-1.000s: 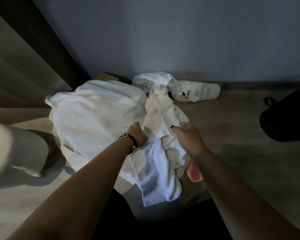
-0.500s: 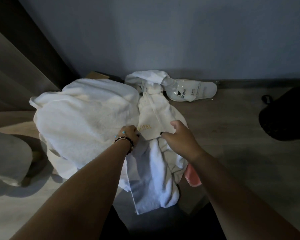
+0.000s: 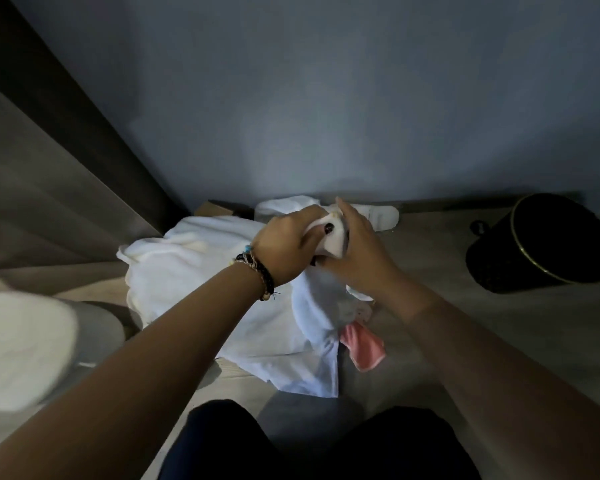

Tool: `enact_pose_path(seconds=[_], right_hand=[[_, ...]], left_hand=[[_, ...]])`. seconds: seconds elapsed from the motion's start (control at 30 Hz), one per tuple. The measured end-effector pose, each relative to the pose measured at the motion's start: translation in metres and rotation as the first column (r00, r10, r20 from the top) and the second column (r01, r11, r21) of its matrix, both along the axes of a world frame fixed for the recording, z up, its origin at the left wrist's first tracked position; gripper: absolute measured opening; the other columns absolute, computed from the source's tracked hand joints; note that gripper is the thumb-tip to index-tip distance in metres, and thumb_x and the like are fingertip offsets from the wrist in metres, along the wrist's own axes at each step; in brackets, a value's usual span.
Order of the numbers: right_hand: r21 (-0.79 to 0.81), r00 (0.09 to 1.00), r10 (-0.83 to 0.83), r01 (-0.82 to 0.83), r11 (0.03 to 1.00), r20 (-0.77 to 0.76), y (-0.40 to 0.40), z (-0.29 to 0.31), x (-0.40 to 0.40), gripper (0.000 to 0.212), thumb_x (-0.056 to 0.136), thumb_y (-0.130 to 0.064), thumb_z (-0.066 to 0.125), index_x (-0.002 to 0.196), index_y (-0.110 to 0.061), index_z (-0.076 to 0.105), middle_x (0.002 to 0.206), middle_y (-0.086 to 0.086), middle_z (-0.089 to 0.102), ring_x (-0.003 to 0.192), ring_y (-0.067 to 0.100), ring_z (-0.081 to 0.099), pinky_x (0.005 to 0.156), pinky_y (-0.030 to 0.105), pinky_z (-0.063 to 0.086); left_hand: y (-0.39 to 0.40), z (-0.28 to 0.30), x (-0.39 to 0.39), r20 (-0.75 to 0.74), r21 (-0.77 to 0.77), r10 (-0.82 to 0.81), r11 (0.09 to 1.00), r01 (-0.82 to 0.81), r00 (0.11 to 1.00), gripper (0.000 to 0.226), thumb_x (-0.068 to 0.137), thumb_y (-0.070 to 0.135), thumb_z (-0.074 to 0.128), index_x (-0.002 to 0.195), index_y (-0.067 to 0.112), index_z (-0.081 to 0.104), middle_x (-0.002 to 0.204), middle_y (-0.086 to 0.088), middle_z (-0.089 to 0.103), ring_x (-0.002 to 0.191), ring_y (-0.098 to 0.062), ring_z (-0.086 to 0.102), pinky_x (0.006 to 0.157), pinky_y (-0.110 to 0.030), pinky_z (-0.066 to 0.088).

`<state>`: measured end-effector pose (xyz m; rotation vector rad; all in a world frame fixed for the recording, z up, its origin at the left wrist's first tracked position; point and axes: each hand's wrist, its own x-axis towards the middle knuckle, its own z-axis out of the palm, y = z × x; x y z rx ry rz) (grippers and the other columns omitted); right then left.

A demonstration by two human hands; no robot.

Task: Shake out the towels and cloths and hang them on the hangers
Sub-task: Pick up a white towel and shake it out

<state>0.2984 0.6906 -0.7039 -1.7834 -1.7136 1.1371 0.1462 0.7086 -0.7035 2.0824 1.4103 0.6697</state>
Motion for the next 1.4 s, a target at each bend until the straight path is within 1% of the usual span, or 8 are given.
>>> enact_pose_path(seconds=[0.23, 0.4, 0.6, 0.73, 0.93, 1.03, 1.2, 1.4], right_hand=[[0.104, 0.999, 0.018, -0.022, 0.994, 0.043, 0.006, 0.175, 0.009, 0.036, 0.078, -0.036, 0.069, 0.112, -0.026, 0.060, 0.099, -0.007, 0.069, 0.092, 0.015, 0.065, 0.082, 0.036, 0.053], [0.285, 0.999, -0.028, 0.019, 0.958, 0.027, 0.011, 0.302, 0.011, 0.027, 0.083, -0.024, 0.067, 0.108, -0.015, 0.067, 0.096, 0.006, 0.072, 0.089, 0.024, 0.067, 0.076, 0.041, 0.055], [0.395, 0.996, -0.047, 0.016, 0.918, 0.069, 0.021, 0.436, 0.002, 0.025, 0.083, -0.029, 0.068, 0.103, -0.015, 0.069, 0.096, 0.003, 0.072, 0.089, 0.021, 0.067, 0.076, 0.037, 0.054], [0.492, 0.991, -0.089, 0.026, 0.870, 0.104, 0.020, 0.512, -0.006, 0.027, 0.085, -0.024, 0.063, 0.063, -0.030, 0.050, 0.066, -0.008, 0.059, 0.065, 0.012, 0.056, 0.057, 0.026, 0.041], [0.582, 0.980, -0.176, 0.090, 0.808, 0.093, 0.008, 0.598, -0.022, 0.028, 0.082, -0.022, 0.061, 0.057, -0.017, 0.048, 0.061, -0.002, 0.060, 0.061, 0.017, 0.059, 0.054, 0.026, 0.040], [0.619, 0.982, -0.187, 0.139, 0.773, 0.014, -0.005, 0.632, -0.027, 0.025, 0.081, -0.019, 0.063, 0.062, -0.005, 0.054, 0.066, 0.011, 0.064, 0.062, 0.020, 0.058, 0.054, 0.027, 0.040], [0.690, 0.977, -0.208, 0.186, 0.700, -0.052, -0.028, 0.679, -0.027, 0.024, 0.082, -0.022, 0.067, 0.072, -0.001, 0.062, 0.071, 0.007, 0.068, 0.066, 0.018, 0.064, 0.055, 0.028, 0.048], [0.658, 0.944, -0.290, 0.321, 0.682, -0.160, -0.052, 0.691, 0.019, 0.025, 0.081, -0.039, 0.072, 0.085, -0.015, 0.064, 0.078, -0.007, 0.065, 0.071, 0.008, 0.061, 0.059, 0.019, 0.046]], left_hand=[[-0.002, 0.198, 0.006, 0.150, 0.022, -0.111, 0.994, 0.109, 0.982, 0.024, 0.091, 0.032, 0.056, 0.098, 0.013, 0.069, 0.087, 0.007, 0.067, 0.081, -0.009, 0.061, 0.073, -0.013, 0.042], [0.000, 0.327, -0.007, 0.361, -0.002, 0.059, 0.998, -0.063, 0.931, 0.009, 0.079, 0.032, 0.072, 0.082, 0.032, 0.064, 0.080, 0.011, 0.067, 0.077, -0.006, 0.064, 0.073, -0.023, 0.051], [-0.018, 0.412, -0.042, 0.318, -0.033, 0.191, 0.981, -0.190, 0.929, 0.041, 0.073, 0.044, 0.080, 0.103, 0.028, 0.059, 0.094, 0.016, 0.064, 0.088, -0.005, 0.061, 0.075, -0.018, 0.047], [-0.032, 0.433, -0.055, 0.349, -0.142, 0.258, 0.965, -0.222, 0.901, 0.069, 0.066, 0.046, 0.084, 0.121, 0.022, 0.049, 0.110, 0.015, 0.058, 0.101, -0.002, 0.058, 0.082, -0.023, 0.050], [-0.035, 0.468, -0.036, 0.501, -0.118, 0.121, 0.990, -0.071, 0.857, 0.116, 0.052, 0.048, 0.093, 0.144, 0.026, 0.026, 0.143, 0.010, 0.040, 0.130, -0.005, 0.043, 0.103, -0.032, 0.046], [-0.034, 0.501, -0.018, 0.541, -0.009, 0.056, 0.998, -0.061, 0.839, 0.103, 0.058, 0.036, 0.091, 0.139, 0.027, 0.028, 0.136, 0.015, 0.041, 0.123, 0.003, 0.044, 0.095, -0.012, 0.042], [-0.023, 0.544, -0.002, 0.514, 0.025, 0.142, 0.983, -0.181, 0.846, 0.064, 0.074, 0.038, 0.080, 0.128, 0.023, 0.048, 0.117, 0.010, 0.060, 0.109, -0.013, 0.057, 0.088, -0.028, 0.047], [-0.021, 0.576, 0.004, 0.569, 0.158, 0.002, 0.981, -0.112, 0.822, 0.039, 0.081, 0.028, 0.075, 0.115, 0.023, 0.056, 0.106, 0.015, 0.061, 0.100, -0.006, 0.059, 0.078, -0.010, 0.044]])
